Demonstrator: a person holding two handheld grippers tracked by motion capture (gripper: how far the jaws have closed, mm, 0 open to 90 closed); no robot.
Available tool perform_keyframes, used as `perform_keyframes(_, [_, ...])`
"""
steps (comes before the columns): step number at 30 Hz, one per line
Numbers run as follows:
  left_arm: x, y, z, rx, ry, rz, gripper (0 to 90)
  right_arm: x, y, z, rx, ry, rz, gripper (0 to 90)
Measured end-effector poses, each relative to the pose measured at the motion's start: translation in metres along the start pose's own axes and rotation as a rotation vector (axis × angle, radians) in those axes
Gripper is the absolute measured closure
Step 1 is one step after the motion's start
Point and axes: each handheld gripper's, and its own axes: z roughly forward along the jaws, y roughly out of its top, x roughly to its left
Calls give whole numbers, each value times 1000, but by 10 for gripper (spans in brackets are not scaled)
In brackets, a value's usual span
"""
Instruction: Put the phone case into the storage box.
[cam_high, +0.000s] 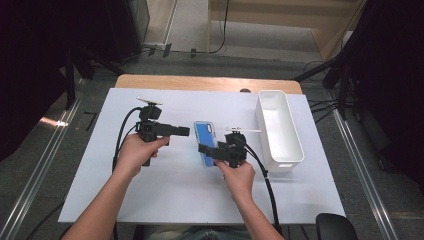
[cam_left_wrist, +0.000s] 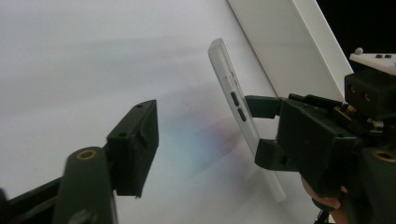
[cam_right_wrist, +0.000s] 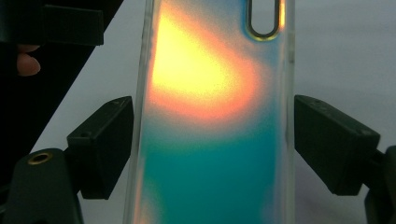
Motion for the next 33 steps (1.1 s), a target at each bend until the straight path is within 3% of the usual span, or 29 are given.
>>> perform_keyframes(21, [1, 15, 16, 18, 47, -64, 379, 12, -7, 7, -45, -6, -17, 149])
perform_keyframes(33, [0, 19, 21, 9, 48, -127, 439, 17, -9, 10, -65, -6, -15, 149])
